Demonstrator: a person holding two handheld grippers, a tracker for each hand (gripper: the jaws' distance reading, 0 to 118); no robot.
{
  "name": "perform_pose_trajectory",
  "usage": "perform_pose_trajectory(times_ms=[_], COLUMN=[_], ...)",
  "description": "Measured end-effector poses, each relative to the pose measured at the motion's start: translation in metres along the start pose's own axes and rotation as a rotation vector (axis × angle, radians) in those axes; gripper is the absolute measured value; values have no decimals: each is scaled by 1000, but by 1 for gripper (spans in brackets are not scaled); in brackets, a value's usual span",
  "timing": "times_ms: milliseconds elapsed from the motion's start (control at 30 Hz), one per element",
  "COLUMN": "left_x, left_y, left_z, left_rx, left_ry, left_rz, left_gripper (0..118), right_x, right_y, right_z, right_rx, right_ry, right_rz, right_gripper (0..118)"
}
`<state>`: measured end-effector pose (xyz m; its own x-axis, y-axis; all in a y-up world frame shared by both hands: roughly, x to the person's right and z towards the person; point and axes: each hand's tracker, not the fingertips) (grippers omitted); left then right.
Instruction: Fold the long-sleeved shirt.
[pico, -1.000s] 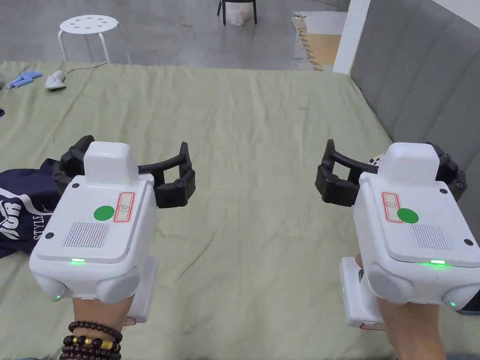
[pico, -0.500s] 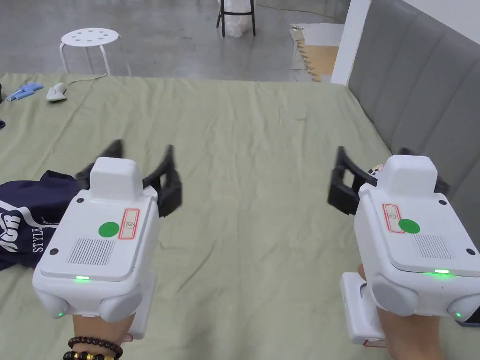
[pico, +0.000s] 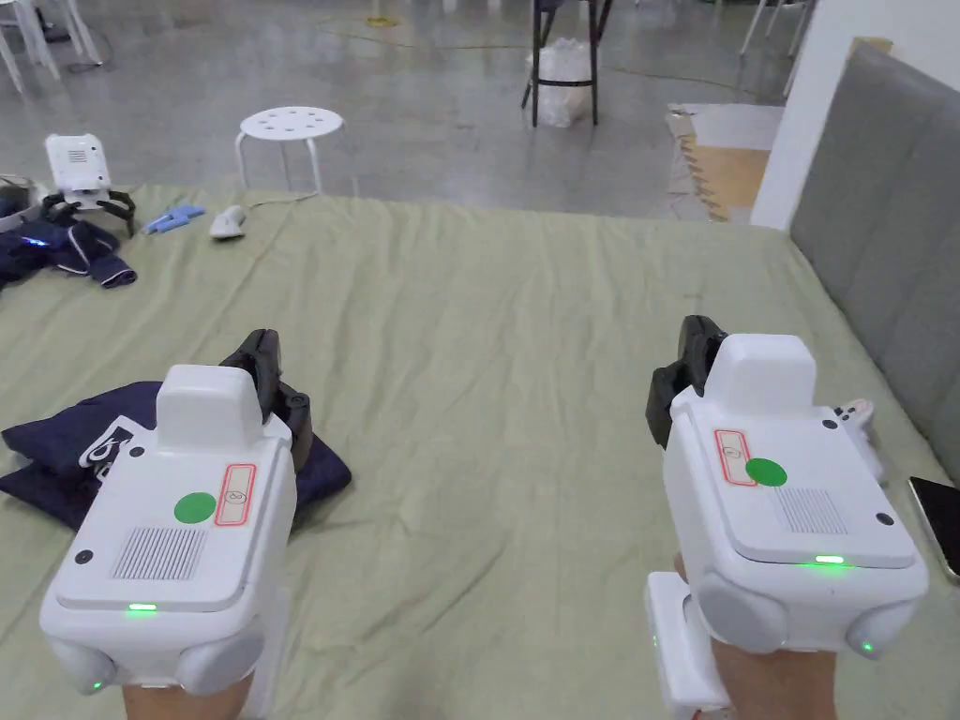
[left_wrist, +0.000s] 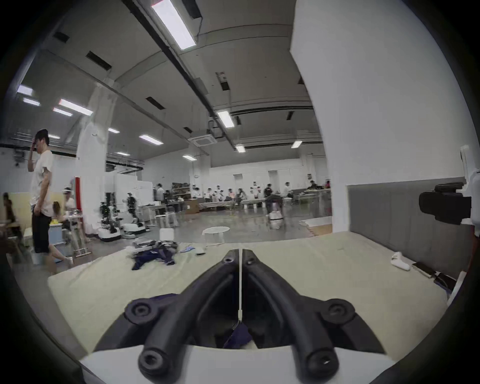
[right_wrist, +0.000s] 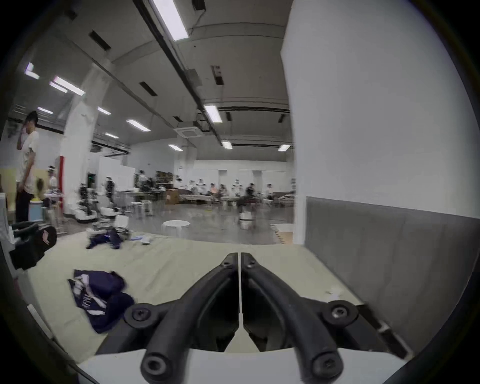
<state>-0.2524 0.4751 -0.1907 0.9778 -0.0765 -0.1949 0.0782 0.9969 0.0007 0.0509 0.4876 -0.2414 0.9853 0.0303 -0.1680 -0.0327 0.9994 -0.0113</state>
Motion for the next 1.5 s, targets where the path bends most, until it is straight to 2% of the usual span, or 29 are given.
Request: perform_pose_trajectory(times_ms=[100,200,300,400,500,567,633,667,733,767,800,933,967,1033,1067,1133,1167,1233,1267,1333,1400,1500], left_x=[-42,-77,-96,-100,-95,-96,-102,-104,-113,-117,-120,-127,-129,-134,-137,-141,-142,-139,-134,-124,-114,-70], left_y=[0,-2,-3,-4,-13,-22,-34,-41,-63,-75,-85,-135,-145,-163,-168,-172,-169,-156,-146,-123,-100,-56], left_z=[18,36,46,40,20,-1,-30,-48,-83,-103,-120,-183,-195,-212,-216,-222,-223,-219,-216,-207,-201,-182], left_rx=[-6,-26,-33,-53,-173,-268,-376,-437,-536,-585,-627,-807,-838,-874,-892,-926,-931,-903,-862,-816,-769,-674], left_ry=[129,236,292,290,238,190,129,134,140,133,124,71,86,84,119,174,158,148,118,59,24,-80], left_rz=[-18,-45,-15,-8,2,72,150,168,188,186,177,20,-19,-10,19,113,165,130,86,67,107,47], left_gripper=[6,6,6,6,8,29,75,85,96,105,107,103,101,90,82,53,49,26,21,21,21,20], right_x=[-62,-109,-144,-157,-162,-163,-162,-162,-162,-162,-163,-161,-161,-159,-158,-158,-154,-152,-150,-143,-132,-107], right_y=[2,3,2,2,1,0,-4,-6,-11,-14,-16,-27,-30,-34,-37,-40,-43,-46,-47,-47,-44,-36], right_z=[-13,-16,-21,-24,-27,-29,-27,-28,-29,-30,-32,-43,-46,-50,-52,-54,-54,-56,-56,-54,-51,-42], right_rx=[11,2,-9,-15,-23,-33,-40,-42,-52,-61,-73,-116,-126,-138,-143,-154,-158,-170,-177,-184,-180,-162], right_ry=[158,299,357,372,384,383,385,388,390,392,390,382,383,372,364,345,342,339,338,331,315,265], right_rz=[-23,-33,-17,-14,-5,7,20,25,37,41,42,50,56,73,79,85,84,84,84,78,61,46], right_gripper=[0,0,1,0,1,1,1,1,1,1,1,1,1,1,1,1,1,1,1,1,1,1])
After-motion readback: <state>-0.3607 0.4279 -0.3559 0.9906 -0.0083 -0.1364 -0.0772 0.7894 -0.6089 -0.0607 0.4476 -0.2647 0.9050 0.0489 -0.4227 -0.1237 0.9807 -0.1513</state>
